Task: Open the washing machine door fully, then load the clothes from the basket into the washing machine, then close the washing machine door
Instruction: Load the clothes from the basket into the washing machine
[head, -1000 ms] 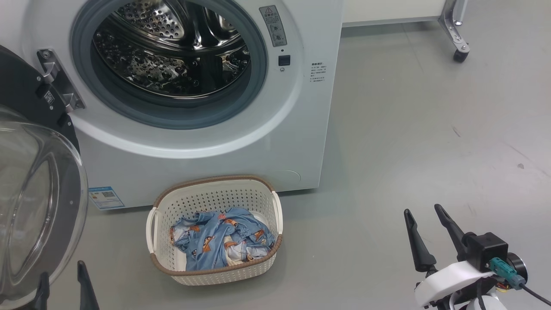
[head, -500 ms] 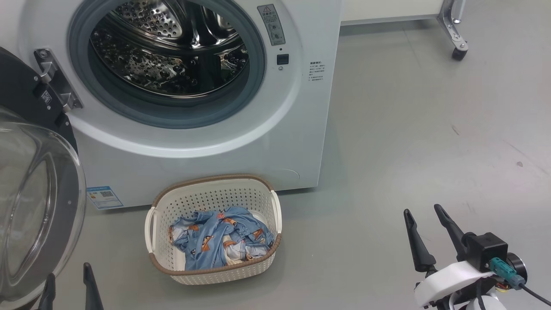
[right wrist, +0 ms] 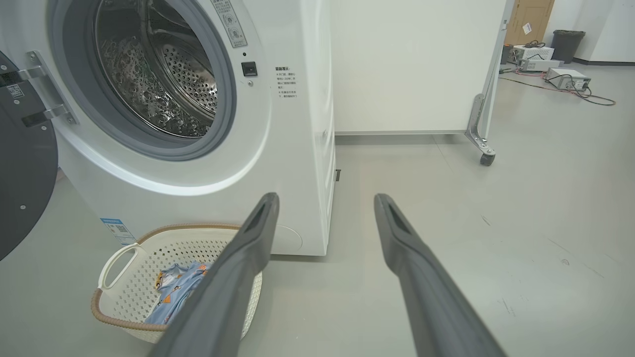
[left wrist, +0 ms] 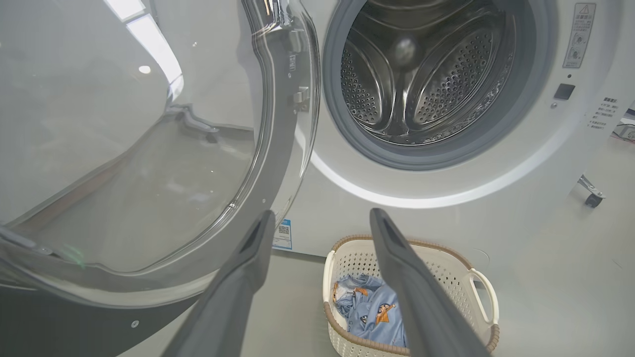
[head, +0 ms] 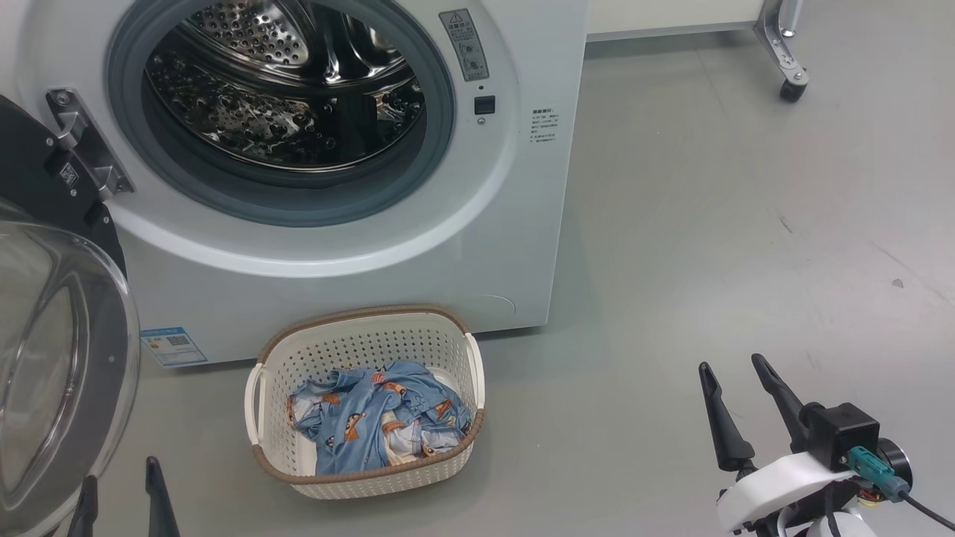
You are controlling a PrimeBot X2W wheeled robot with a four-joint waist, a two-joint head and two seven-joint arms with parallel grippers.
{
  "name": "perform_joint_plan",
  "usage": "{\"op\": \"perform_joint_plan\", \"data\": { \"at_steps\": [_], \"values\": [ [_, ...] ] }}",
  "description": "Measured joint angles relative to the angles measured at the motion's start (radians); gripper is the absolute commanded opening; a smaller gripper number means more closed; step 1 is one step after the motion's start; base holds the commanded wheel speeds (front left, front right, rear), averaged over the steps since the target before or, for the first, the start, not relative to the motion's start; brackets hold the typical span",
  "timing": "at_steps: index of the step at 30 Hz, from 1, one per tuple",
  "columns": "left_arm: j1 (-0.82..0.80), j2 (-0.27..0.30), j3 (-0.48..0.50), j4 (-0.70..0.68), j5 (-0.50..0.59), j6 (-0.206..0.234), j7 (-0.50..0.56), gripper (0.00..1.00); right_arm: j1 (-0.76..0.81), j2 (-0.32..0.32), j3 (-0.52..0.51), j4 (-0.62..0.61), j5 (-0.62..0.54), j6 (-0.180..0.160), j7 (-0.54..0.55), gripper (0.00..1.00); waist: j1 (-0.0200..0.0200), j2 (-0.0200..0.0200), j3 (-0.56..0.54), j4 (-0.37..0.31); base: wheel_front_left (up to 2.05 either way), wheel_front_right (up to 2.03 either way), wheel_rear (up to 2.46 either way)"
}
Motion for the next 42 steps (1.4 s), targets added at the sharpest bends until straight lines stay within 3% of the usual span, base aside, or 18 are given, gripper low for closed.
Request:
{"op": "perform_joint_plan", "data": {
  "at_steps": [24,42],
  "values": [
    [-0.001,-0.002,0.016,-0.011,0.029,0.002,0.000,1.00,0.000,0.001,-0.002,0.002,0.000,0.000,0.000,1.00,0.0000,0.0000,0.004,0.004,0.88,-0.88,0.00],
    [-0.001,-0.002,0.013,-0.011,0.029,0.002,0.000,1.00,0.000,0.002,0.000,0.006,0.000,0.000,0.000,1.00,0.0000,0.0000,0.000,0.002,0.27,-0.27,0.00]
  ]
}}
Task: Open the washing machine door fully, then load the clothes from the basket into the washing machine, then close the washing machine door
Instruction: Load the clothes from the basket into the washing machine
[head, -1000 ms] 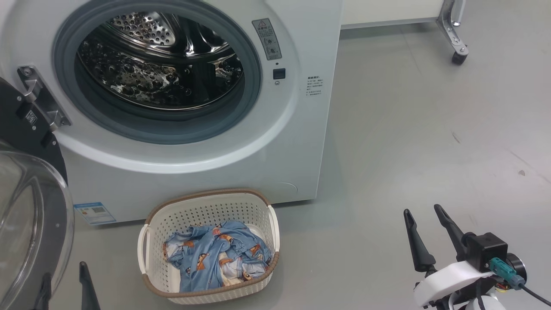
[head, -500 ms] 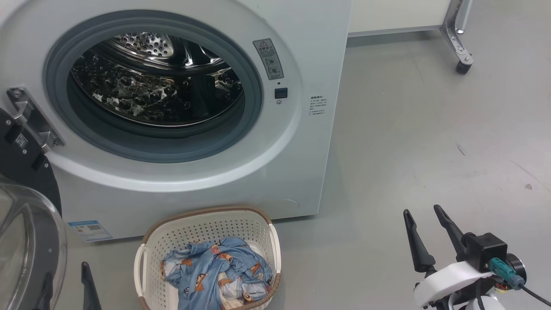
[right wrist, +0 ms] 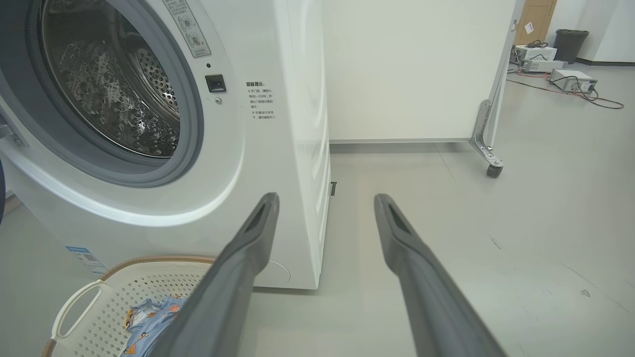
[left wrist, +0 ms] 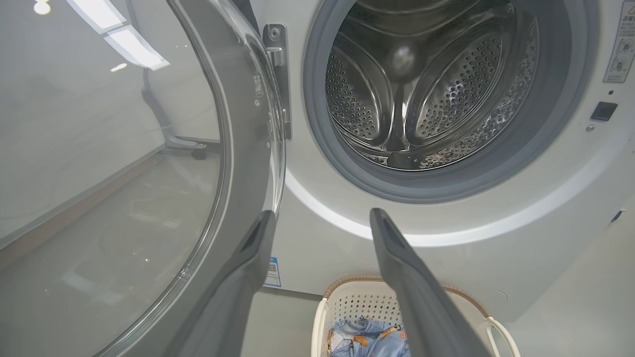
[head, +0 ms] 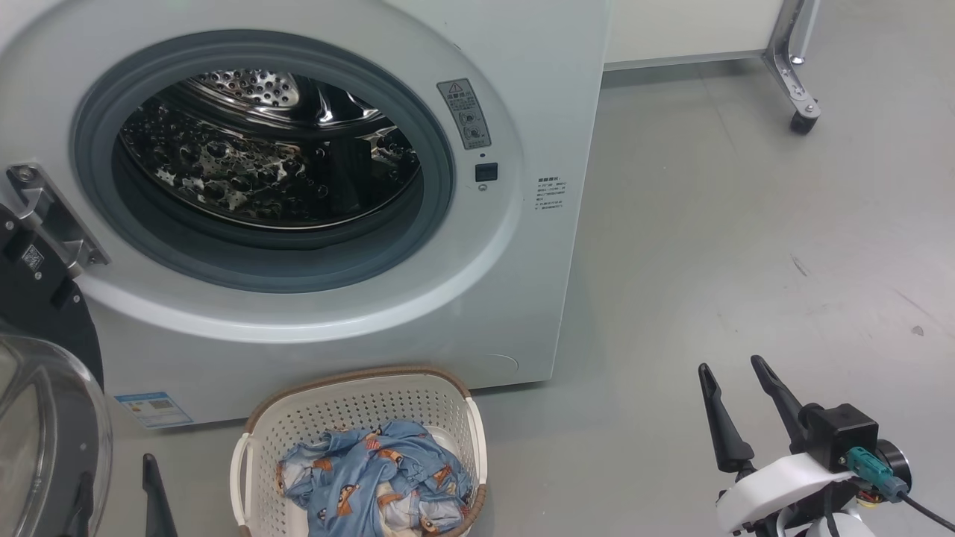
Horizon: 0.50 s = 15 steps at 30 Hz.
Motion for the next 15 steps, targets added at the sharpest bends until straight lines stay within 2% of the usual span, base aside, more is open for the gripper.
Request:
{"op": "perform_joint_plan", "data": {
  "at_steps": [15],
  "values": [
    [0.000,0.000,-0.026,-0.012,0.002,-0.002,0.000,1.00,-0.003,0.006,0.009,-0.009,0.001,0.000,0.000,1.00,0.0000,0.0000,0.052,-0.019,0.00,0.00,0.00]
  ]
}}
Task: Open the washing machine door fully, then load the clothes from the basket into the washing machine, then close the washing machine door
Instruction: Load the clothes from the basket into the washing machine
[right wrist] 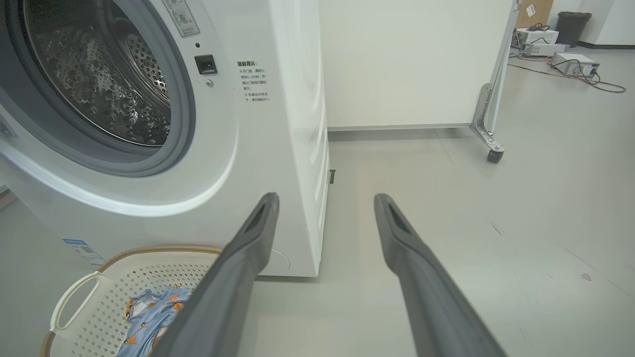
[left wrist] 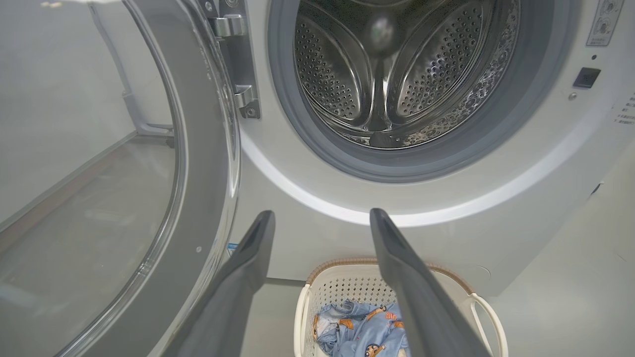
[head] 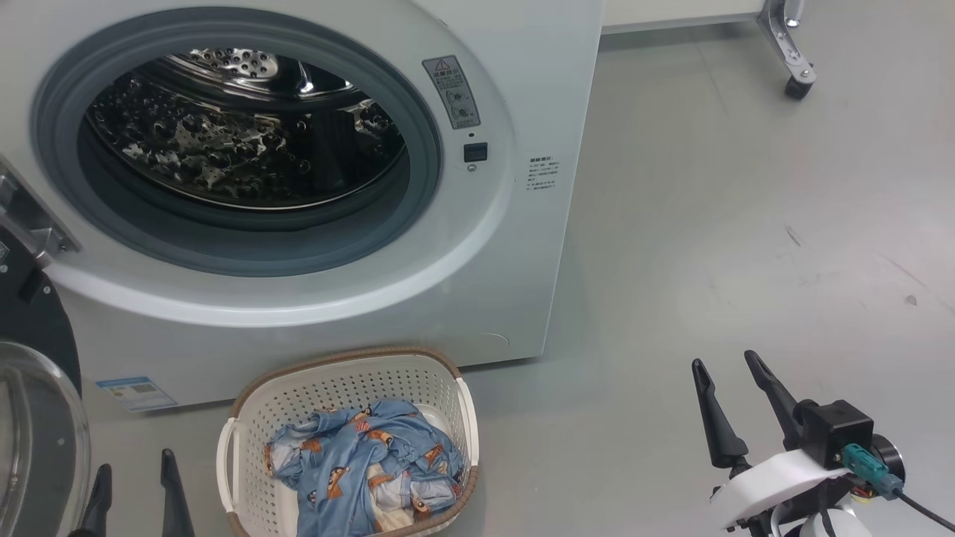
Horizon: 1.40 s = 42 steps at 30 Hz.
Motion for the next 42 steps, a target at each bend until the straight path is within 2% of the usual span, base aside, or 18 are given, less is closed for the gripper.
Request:
{"op": "perform_joint_plan", "data": {
  "at_steps": [7,16,25,42],
  "values": [
    [-0.017,0.000,-0.045,0.027,0.009,-0.018,0.002,1.00,-0.031,0.002,0.010,-0.019,0.000,0.000,0.000,1.00,0.0000,0.0000,0.070,-0.016,0.00,0.00,0.00],
    [-0.125,0.009,-0.086,0.090,0.003,-0.045,0.086,1.00,-0.094,0.007,0.026,-0.039,0.000,0.000,0.000,1.00,0.0000,0.0000,0.185,-0.046,0.00,0.00,0.00],
    [-0.233,0.064,-0.138,0.170,-0.003,-0.070,0.203,1.00,-0.173,0.010,0.046,-0.061,-0.001,0.000,0.000,1.00,0.0000,0.0000,0.308,-0.092,0.00,0.00,0.00],
    [-0.458,0.140,-0.186,0.312,-0.069,-0.079,0.383,1.00,-0.286,0.016,0.069,-0.107,-0.005,0.000,0.000,1.00,0.0001,0.0000,0.549,-0.182,0.00,0.00,0.00]
  ]
}}
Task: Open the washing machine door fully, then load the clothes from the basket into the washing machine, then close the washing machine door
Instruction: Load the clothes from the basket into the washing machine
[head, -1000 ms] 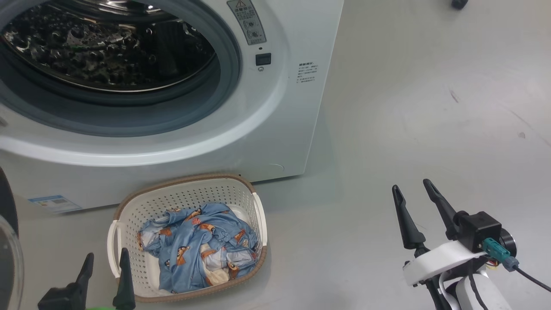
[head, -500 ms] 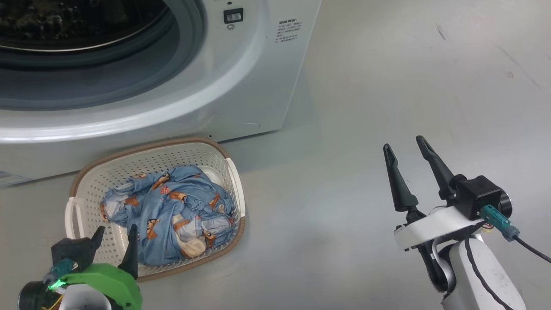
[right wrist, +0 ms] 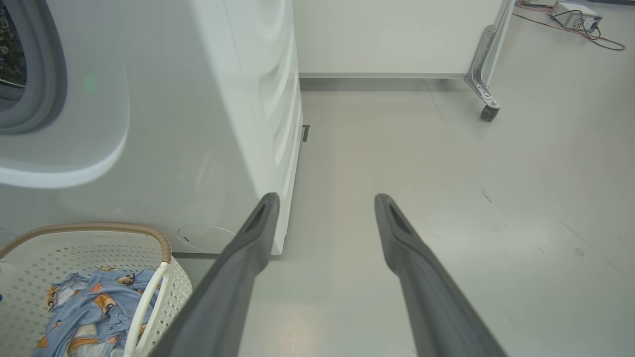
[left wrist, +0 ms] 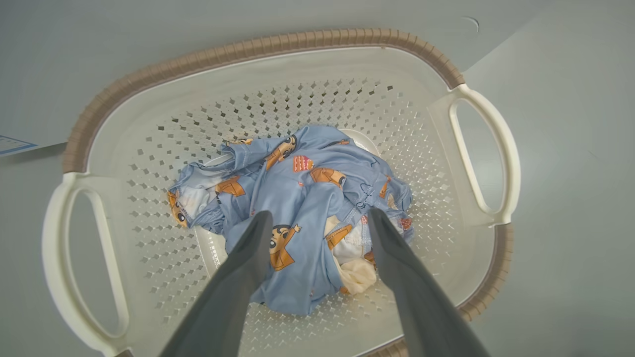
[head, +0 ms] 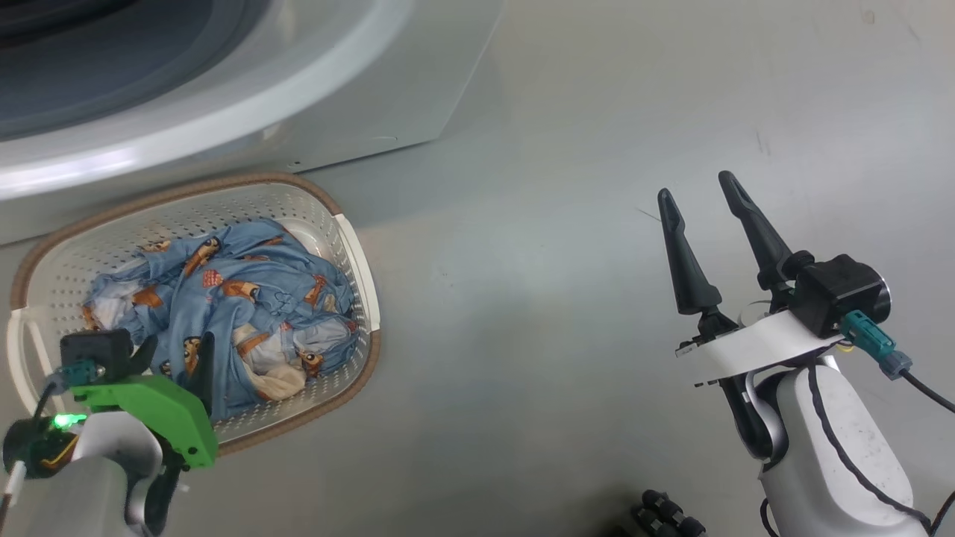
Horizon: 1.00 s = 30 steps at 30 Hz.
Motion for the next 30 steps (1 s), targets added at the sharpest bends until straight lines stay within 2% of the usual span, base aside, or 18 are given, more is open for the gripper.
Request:
{"op": "perform_joint_plan", "data": {
  "at_steps": [15,30],
  "values": [
    [-0.195,0.059,0.020,0.125,-0.068,-0.001,0.070,1.00,-0.067,0.003,-0.028,-0.039,0.000,0.000,0.000,1.00,0.0000,0.0000,0.190,-0.052,0.00,0.00,0.00],
    [-0.288,0.101,-0.015,0.220,-0.104,-0.001,0.104,1.00,-0.082,0.005,-0.041,-0.071,0.005,0.000,0.000,1.00,-0.0001,0.0000,0.273,-0.078,0.00,0.00,0.00]
  ]
}}
